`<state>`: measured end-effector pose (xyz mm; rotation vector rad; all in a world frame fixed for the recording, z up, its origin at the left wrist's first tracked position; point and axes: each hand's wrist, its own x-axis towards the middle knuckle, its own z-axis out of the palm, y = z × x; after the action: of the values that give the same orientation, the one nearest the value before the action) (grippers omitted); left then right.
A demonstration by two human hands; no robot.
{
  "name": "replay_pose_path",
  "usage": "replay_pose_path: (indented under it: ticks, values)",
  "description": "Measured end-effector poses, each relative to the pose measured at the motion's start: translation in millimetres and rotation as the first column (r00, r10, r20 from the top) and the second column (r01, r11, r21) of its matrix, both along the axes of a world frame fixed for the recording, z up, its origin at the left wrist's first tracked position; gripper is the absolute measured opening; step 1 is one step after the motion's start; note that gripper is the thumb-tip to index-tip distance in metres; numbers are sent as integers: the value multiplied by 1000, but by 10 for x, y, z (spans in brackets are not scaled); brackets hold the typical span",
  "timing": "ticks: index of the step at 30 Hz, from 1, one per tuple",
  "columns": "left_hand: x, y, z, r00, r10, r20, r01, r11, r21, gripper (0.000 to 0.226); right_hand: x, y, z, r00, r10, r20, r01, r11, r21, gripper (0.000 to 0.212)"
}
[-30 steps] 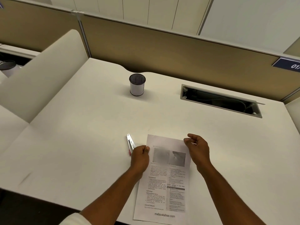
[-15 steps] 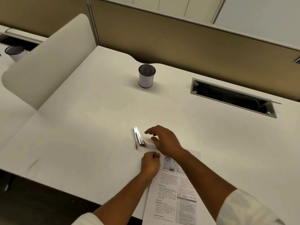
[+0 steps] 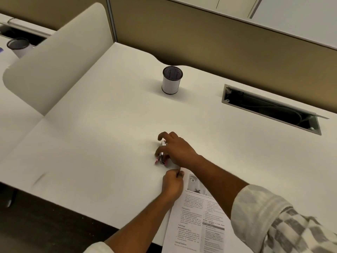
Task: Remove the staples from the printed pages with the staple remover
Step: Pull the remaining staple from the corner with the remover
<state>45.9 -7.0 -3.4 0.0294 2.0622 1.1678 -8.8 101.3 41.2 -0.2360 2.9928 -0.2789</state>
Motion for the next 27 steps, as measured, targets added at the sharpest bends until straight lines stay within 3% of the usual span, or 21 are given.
replay_pose_path:
  ticks: [4,7,11,14,16,27]
  values:
    - [6,-7,0,999,-26,-32,26,1000,-5,27,68,90,-14,997,-53,-64,53,999,-8,38]
    - [18,-9,10,997,-24,-70,23,1000,-16,28,152,165,5,989,-127,-75,115,983,-146,31]
    - [18,-9,48,992,-13,-129,9,999,-31,23,347,251,143,917,-397,33,369,815,-447,24]
    - [-6,-6,92,981,-52,-188,48,998,-27,24,599,382,271,860,-505,75,442,663,-604,25]
    - [-14,11,146,965,-102,-243,100,995,-20,26,815,500,340,839,-532,112,478,624,-618,31]
    - [-26,190,430,837,-299,-459,305,950,-62,29,1643,829,443,802,-543,249,586,634,-505,47]
